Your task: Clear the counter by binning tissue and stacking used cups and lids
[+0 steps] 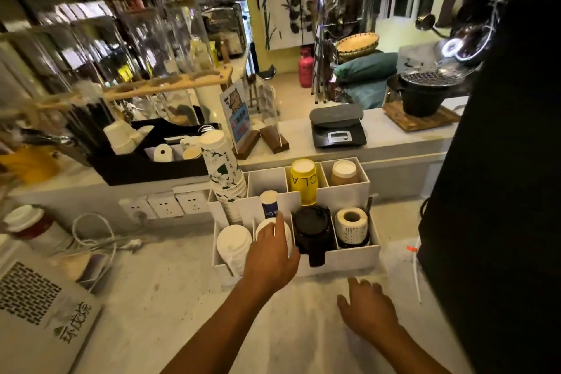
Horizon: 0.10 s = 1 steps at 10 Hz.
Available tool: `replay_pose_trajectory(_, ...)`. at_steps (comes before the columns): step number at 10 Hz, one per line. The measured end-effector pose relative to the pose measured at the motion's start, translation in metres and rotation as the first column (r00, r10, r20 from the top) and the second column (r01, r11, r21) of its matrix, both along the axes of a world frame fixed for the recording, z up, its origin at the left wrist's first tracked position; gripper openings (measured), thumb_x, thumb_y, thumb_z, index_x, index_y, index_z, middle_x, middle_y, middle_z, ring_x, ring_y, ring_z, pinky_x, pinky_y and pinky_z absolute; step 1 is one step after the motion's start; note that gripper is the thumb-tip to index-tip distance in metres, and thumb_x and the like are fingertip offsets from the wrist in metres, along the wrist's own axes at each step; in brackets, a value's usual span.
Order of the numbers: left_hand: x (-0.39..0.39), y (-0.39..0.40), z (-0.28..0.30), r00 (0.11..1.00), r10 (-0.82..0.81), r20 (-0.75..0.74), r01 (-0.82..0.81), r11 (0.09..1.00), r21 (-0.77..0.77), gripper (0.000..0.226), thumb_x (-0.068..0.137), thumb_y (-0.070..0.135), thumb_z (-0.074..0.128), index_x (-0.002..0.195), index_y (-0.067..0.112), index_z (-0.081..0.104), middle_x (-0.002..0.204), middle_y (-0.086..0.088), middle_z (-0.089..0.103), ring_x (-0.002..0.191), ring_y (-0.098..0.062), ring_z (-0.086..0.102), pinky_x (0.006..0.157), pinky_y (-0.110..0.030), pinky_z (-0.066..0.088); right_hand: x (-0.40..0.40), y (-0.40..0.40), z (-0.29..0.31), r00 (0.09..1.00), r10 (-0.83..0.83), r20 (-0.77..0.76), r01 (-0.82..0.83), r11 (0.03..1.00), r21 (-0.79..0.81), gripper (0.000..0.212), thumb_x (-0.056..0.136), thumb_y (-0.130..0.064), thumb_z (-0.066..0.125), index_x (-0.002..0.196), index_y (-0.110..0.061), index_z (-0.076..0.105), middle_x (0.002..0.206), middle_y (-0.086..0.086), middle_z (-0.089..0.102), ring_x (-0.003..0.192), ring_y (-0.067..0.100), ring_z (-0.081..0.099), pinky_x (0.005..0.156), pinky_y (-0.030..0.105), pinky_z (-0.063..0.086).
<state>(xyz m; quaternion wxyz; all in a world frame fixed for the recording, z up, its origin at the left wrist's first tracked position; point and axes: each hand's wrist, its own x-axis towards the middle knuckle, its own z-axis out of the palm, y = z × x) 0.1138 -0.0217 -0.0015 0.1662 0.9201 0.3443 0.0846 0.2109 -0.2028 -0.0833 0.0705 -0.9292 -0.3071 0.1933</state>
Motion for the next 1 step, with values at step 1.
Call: replay_pose_trajectory(1, -0.0020, 0.0142, 0.0449, 0.998, -0.003, -0.057, 0.008, 0.997, 0.080, 0.078, 0.094, 0.049, 0.055, 0.156, 0.020, 0.018, 0.155, -0.008, 0.042, 0.137, -0.029, 0.044, 0.105, -0.045, 0.046, 0.0192, 0.0161, 0.0566, 0.998, -0.012, 0.069, 0.000, 0.985, 0.173, 0.035, 0.094, -0.051, 0.049, 0.114, -0.025, 0.062, 0.114, 0.000, 0.068, 0.100, 0.019, 0.064, 0.084, 0.033, 0.055)
